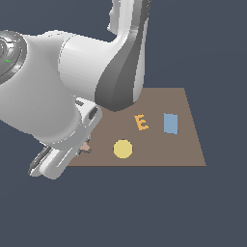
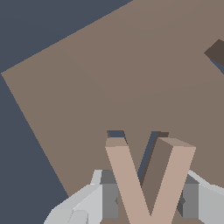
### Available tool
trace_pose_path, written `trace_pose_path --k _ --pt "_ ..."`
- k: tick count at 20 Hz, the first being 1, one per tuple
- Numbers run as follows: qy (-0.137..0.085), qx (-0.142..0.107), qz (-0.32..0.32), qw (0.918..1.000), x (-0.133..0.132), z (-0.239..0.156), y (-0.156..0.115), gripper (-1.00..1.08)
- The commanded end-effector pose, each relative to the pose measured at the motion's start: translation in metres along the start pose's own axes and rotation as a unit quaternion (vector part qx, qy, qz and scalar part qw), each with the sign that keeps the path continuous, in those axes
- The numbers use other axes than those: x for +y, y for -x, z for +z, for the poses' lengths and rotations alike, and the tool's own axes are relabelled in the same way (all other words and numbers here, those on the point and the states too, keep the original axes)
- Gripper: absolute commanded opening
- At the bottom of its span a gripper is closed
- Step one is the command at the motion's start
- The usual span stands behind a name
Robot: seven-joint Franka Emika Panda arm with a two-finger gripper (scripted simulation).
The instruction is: Insert a designated object into the corresponding slot on a board.
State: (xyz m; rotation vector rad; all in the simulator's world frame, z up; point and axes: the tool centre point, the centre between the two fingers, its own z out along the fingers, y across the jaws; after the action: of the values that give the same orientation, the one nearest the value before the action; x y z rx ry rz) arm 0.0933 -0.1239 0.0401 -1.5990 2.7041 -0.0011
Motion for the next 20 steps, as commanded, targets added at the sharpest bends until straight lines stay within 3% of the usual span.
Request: trace_pose_path --k 1,11,12,20 --pt "0.000 0.000 0.010 1.0000 -0.001 0.000 -0.001 -1.00" --pt "0.000 -0.001 0.012 0.9999 0.000 0.010 -0.002 -1.00" --pt "0.000 -0.001 0.012 0.9999 0.000 0.010 -0.002 1.00" --pt "0.000 -0.001 0.012 0.9999 0.000 0.010 -0.002 1.00"
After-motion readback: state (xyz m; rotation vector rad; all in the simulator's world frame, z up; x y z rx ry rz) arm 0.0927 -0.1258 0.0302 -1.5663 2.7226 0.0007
